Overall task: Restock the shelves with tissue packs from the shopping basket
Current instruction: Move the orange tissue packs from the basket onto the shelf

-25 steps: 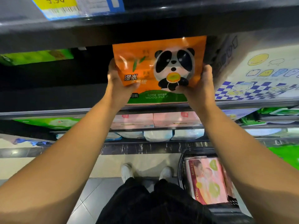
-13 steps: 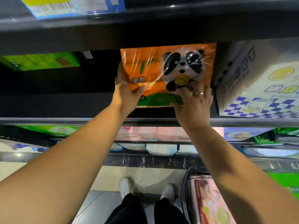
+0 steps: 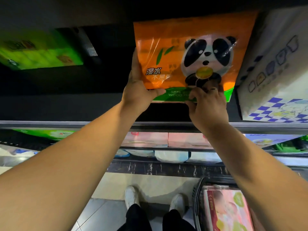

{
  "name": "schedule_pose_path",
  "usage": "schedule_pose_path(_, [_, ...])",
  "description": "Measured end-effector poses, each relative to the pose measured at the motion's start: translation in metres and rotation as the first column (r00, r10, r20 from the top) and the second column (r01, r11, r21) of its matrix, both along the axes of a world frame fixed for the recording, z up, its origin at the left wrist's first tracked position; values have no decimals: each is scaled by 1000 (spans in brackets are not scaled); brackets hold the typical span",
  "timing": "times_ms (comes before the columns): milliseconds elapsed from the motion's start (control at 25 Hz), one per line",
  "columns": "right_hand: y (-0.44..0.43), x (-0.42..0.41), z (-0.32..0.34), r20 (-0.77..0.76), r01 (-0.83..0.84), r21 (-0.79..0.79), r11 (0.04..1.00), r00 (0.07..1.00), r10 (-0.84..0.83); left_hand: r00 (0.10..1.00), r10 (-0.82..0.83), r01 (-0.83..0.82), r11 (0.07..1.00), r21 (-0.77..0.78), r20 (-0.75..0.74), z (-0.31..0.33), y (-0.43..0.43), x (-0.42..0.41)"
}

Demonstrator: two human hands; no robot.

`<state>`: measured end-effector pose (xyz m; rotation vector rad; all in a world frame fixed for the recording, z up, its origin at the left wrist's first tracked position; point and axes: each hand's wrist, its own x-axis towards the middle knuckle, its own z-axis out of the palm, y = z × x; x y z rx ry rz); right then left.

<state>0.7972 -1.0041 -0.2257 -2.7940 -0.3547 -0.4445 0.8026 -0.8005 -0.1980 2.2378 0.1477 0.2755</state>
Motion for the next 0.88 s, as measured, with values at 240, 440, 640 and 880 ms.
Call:
schedule_pose_path(240, [-3,27,11,-108,80,-71,994,990,-87,994,87,-85,996,25,-64,-6,-18,19])
schedule_pose_path(440, [-1,47,16,-225,96,-153,983,966,-130,997,-27,17,989,-150,-67,-4,-7,25])
schedule_pose_path(640, [-3,74,15,-393,62,-183,981,910,-131,992,-81,56,968,-243,-96,10,-18,40])
schedule_pose_path(880, [-16,77,17,-403,-32,-68,997,915,2,978,-162,131,967,-217,-132,19,-9,43])
